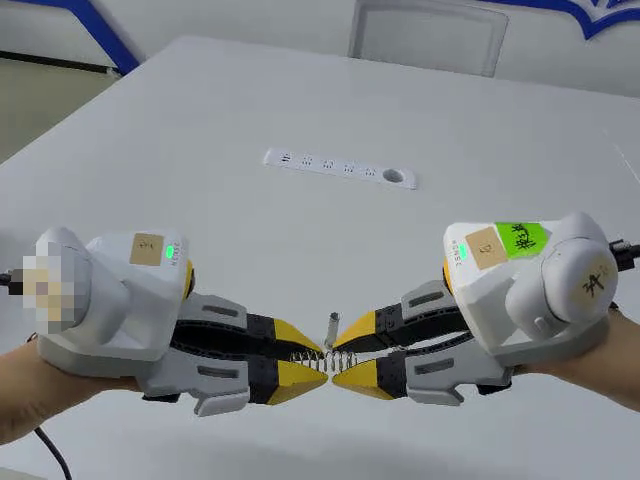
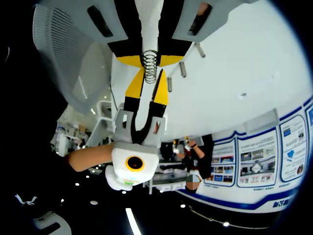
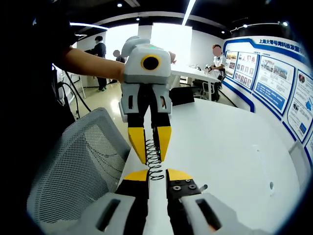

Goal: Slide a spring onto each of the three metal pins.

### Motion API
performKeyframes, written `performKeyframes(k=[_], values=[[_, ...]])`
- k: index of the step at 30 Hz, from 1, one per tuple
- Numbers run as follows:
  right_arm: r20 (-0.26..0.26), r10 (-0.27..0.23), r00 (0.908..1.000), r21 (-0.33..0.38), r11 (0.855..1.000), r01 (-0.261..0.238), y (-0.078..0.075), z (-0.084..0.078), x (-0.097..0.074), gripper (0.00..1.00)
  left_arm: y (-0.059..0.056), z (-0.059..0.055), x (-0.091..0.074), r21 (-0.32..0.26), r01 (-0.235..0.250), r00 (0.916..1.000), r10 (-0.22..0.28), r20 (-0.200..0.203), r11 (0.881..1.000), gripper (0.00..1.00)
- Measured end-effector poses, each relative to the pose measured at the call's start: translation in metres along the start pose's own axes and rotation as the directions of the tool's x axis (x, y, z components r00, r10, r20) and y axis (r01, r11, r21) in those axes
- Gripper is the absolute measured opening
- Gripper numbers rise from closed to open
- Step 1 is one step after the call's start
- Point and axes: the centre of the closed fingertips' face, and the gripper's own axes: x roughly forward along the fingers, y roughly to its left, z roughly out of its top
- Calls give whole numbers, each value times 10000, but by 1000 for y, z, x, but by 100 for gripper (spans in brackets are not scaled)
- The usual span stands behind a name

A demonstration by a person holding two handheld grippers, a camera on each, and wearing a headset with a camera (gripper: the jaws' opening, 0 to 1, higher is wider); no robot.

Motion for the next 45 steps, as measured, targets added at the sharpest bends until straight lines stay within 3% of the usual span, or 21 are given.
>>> performKeyframes(k=[6, 18, 22, 34, 40, 45], values=[[176, 95, 9998, 48, 9999, -96, 2, 3, -4, 11, 0, 2, 0, 14, -46, 10000, 46, 61, 10000, 10], [1040, 407, 9937, 279, 9986, -439, 2, 24, -18, 11, 0, 9, -1, 155, -262, 9994, 259, 211, 9995, 10], [1263, 500, 9907, 316, 9980, -544, 3, 31, -19, 11, 1, 8, 0, 334, -286, 9996, 284, 63, 9990, 10], [2070, 617, 9764, 502, 9960, -736, 6, 56, -12, 11, 0, 3, 1, 220, -345, 9994, 345, 16, 9992, 10], [2117, 506, 9760, 603, 9961, -648, 5, 60, -7, 11, 1, 0, 1, 144, -382, 9993, 382, -16, 9992, 10], [2286, 286, 9731, 759, 9960, -471, 3, 67, -5, 10, 2, 3, 2, -104, -472, 9986, 474, 223, 9988, 10]])
